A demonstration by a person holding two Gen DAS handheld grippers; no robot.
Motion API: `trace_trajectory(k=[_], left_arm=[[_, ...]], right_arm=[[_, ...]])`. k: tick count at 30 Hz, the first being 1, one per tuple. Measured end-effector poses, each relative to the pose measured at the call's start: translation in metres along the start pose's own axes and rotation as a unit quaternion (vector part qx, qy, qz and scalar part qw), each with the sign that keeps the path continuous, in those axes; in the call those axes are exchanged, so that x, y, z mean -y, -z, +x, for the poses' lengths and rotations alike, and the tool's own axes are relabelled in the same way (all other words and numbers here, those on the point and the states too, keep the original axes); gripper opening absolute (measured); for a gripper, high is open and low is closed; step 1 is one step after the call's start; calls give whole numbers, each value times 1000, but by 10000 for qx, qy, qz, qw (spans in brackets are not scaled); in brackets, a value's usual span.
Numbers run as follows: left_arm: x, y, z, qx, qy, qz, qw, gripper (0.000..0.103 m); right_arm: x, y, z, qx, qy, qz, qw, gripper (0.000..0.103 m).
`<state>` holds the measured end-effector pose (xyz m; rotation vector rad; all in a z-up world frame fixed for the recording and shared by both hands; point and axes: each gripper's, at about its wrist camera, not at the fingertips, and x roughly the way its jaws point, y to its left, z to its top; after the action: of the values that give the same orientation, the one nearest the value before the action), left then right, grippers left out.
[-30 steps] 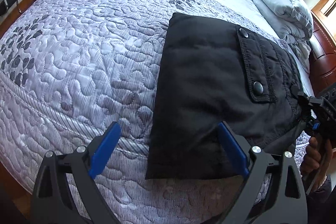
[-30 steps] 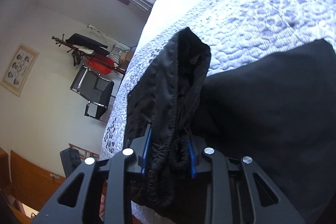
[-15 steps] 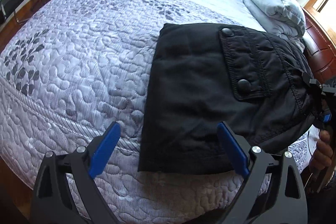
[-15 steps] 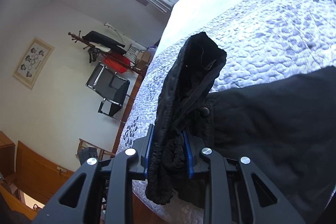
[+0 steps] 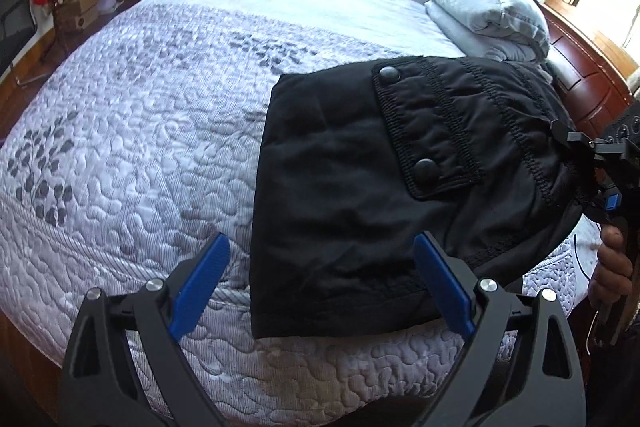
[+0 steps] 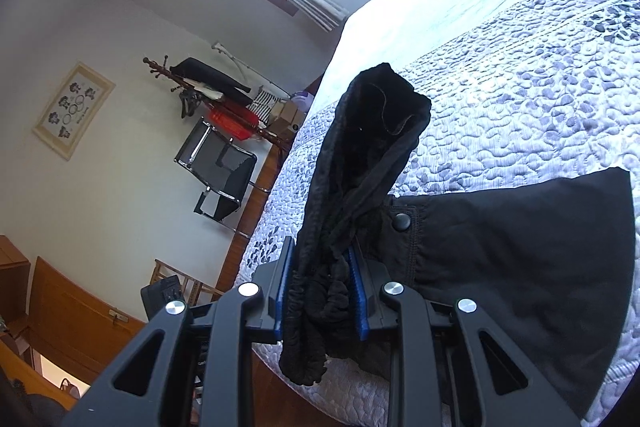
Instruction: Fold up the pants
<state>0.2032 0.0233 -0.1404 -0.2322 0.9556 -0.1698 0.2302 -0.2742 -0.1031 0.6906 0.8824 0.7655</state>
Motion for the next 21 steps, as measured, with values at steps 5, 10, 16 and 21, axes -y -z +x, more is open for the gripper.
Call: trace_trajectory(k=[5,10,16,21], left_arm=[[12,-4,-7,70,-2,204,9998,93],[21,-4,-11,124,-2,341,9993,93],[29,-4,-11,107,18,447,9989,94],[30,-2,-9,67,-9,520,9986,94]], right_arm=[[2,0,-19,110,19,-8,9999,25],[2,-3,-31,161,107,-47,9998,25],[3,-6,-46,240,184,-59,9995,25],[5,-5,-56,263,247,4,9993,25]])
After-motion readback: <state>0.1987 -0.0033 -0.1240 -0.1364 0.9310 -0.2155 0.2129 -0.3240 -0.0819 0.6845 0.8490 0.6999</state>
